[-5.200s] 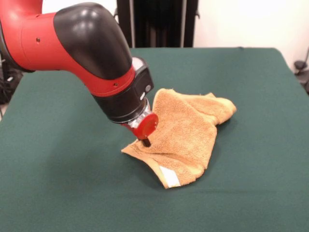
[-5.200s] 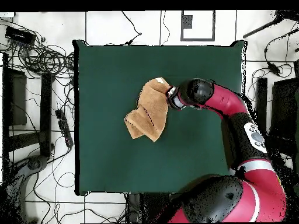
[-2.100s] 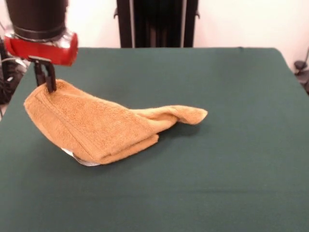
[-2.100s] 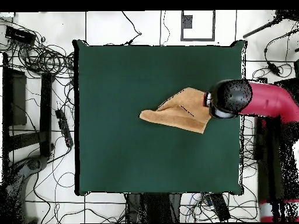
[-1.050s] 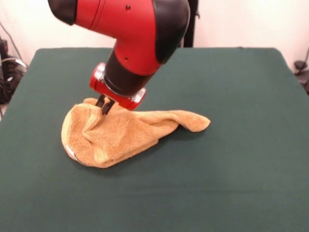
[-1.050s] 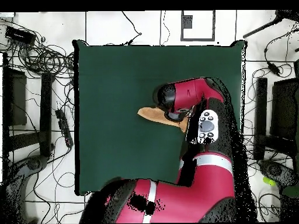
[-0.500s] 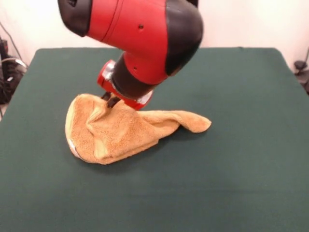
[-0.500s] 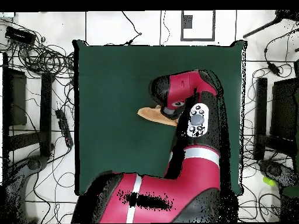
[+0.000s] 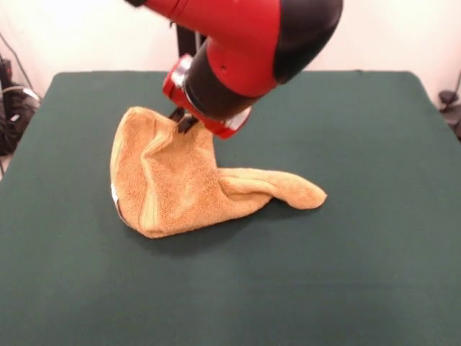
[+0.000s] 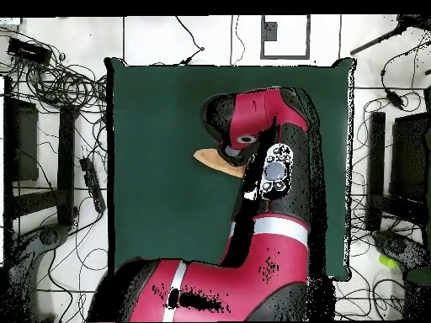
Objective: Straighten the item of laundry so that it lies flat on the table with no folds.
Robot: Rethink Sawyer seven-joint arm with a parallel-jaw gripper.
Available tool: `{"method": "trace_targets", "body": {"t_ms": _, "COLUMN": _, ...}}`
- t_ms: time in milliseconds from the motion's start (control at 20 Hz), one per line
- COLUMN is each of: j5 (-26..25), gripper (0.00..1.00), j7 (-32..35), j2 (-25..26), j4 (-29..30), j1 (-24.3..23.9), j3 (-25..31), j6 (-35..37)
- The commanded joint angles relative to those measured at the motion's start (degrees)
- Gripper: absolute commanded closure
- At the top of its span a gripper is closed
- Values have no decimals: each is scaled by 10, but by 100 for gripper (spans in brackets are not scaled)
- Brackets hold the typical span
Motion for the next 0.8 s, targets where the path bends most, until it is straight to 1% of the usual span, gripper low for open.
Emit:
{"method": "trace_targets", "body": {"t_ms": 50, "j5": 33, "gripper": 100, "j7": 98, "j2": -24, "j4": -16, "j1": 23, "j3": -2, "j6": 95}}
{"method": "trace_targets", "body": {"t_ms": 250, "j5": 50, "gripper": 100, "j7": 109, "j2": -24, "j4": -61, "j1": 26, "j3": 2, "j6": 150}}
{"method": "trace_targets", "body": {"t_ms": 500, "j5": 58, "gripper": 100, "j7": 107, "j2": -20, "j4": -110, "j1": 36, "j3": 6, "j6": 213}}
{"method": "trace_targets", "body": {"t_ms": 600, "j5": 67, "gripper": 100, "j7": 123, "j2": -9, "j4": -137, "j1": 39, "j3": 12, "j6": 228}}
{"method": "trace_targets", "body": {"t_ms": 800, "j5": 92, "gripper": 100, "j7": 188, "j2": 28, "j4": -189, "j1": 47, "j3": 24, "j6": 229}}
